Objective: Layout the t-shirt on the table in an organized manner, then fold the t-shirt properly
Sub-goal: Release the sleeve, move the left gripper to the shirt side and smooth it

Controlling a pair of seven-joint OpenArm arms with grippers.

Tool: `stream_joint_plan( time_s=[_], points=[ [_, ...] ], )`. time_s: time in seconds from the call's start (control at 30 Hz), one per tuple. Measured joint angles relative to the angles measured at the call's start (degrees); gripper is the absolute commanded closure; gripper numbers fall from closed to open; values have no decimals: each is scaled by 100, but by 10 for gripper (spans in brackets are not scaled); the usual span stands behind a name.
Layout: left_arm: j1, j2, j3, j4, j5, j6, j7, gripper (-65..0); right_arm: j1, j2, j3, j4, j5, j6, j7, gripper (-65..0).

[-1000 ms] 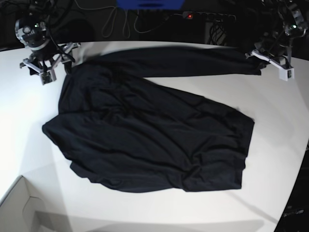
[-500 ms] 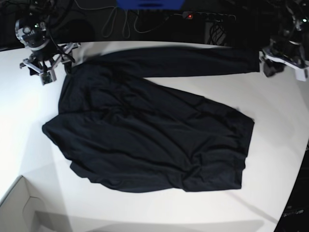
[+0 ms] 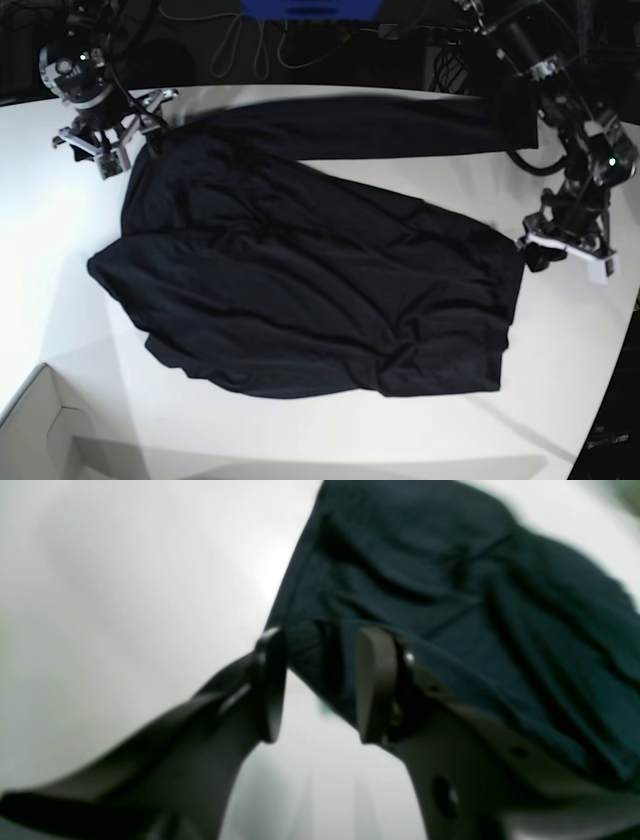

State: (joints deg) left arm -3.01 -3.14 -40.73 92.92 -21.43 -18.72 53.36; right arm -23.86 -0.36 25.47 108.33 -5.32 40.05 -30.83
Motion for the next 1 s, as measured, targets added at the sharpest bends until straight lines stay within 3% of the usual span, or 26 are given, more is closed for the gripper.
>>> stream_joint_plan(
  time_s=[0.17,0.4,0.63,1.0],
  points=[
    [-584,-17,-2,-1088,157,24,-20,-229,15,122,-2,-2,4,0,0,-390],
    [-1005,-15,9,-1722,151,13,-46,-229,133,162,4,-7,4,-2,4,-390],
    [-1034,-68,846,-2258,144,11,-911,-229,116,160,7,-15,2,0,-2,-390],
    [-920,-83,940,-2398,155,11,-981,-224,114,251,11,-17,2,-2,0,-390]
  ],
)
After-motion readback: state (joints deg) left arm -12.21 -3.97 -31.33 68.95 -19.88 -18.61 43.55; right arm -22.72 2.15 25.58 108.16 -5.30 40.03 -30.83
